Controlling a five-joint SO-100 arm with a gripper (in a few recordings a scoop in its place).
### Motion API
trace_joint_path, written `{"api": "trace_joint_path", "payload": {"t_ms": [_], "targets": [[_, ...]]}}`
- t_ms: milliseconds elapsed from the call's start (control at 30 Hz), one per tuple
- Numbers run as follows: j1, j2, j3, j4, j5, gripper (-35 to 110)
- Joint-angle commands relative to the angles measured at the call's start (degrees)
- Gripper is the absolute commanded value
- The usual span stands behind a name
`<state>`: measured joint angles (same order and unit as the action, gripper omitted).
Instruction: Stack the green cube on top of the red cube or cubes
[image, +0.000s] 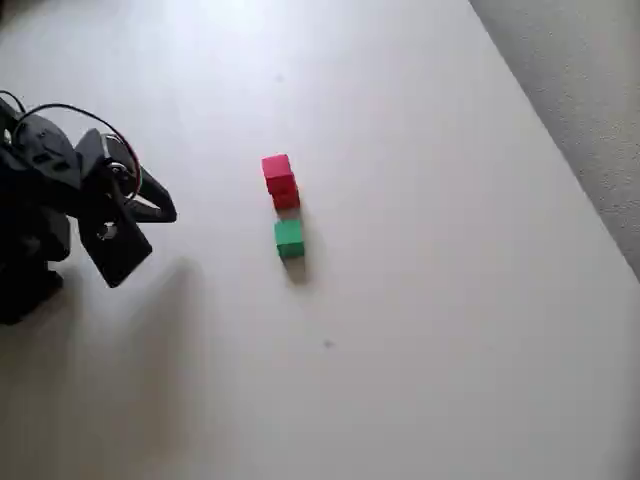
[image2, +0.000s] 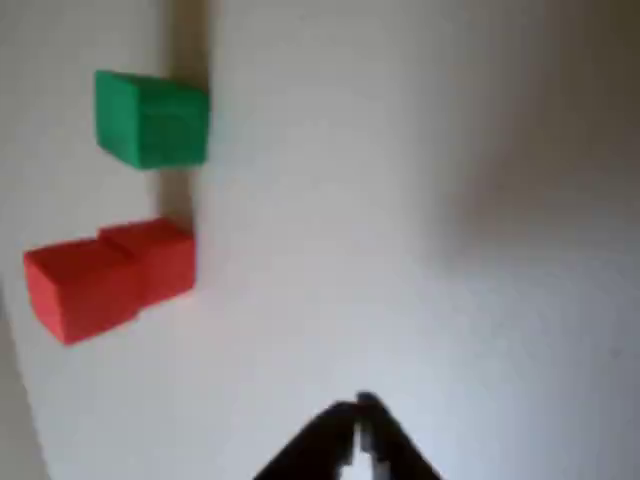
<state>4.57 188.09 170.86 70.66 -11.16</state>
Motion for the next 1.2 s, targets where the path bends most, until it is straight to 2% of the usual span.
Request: {"api": "trace_joint_path", "payload": {"t_ms": [0, 1067, 1167], "targets": [[0.09, 0.62, -0.18, -0.88, -0.53, -2], [0.09, 0.62, -0.18, -0.88, -0.62, -1], [0.09, 0.62, 0.35, -3.16, -0.44, -2]]}}
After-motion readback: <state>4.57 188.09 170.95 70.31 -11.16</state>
